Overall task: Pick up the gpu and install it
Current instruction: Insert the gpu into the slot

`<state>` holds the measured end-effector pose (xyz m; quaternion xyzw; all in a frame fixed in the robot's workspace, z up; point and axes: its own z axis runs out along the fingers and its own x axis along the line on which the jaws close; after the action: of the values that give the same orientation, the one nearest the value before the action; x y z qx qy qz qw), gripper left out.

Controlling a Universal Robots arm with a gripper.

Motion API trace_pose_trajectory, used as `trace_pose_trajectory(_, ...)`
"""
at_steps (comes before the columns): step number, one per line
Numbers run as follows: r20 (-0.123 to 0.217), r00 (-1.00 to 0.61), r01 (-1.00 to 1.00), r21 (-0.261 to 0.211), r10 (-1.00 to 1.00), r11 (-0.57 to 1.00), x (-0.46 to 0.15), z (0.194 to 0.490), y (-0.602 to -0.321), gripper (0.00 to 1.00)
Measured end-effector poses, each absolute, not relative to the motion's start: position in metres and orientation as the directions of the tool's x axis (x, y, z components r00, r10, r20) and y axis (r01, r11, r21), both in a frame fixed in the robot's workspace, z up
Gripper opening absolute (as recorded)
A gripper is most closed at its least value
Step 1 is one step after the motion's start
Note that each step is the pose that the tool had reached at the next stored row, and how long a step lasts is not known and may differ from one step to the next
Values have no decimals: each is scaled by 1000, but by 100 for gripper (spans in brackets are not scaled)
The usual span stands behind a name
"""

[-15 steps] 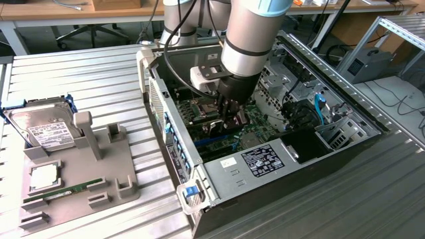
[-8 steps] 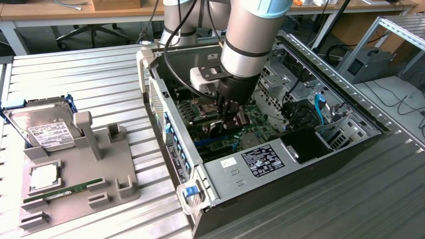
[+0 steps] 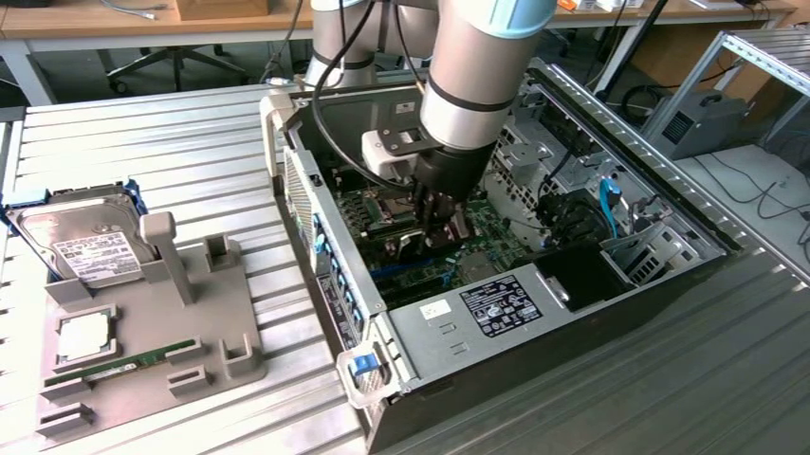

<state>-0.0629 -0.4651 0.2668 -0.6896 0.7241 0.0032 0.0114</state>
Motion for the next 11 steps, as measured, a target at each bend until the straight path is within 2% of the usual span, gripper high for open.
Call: trace_pose_trajectory(11,-21,-49,-999,-11,-999,49,-63,261,-465,27)
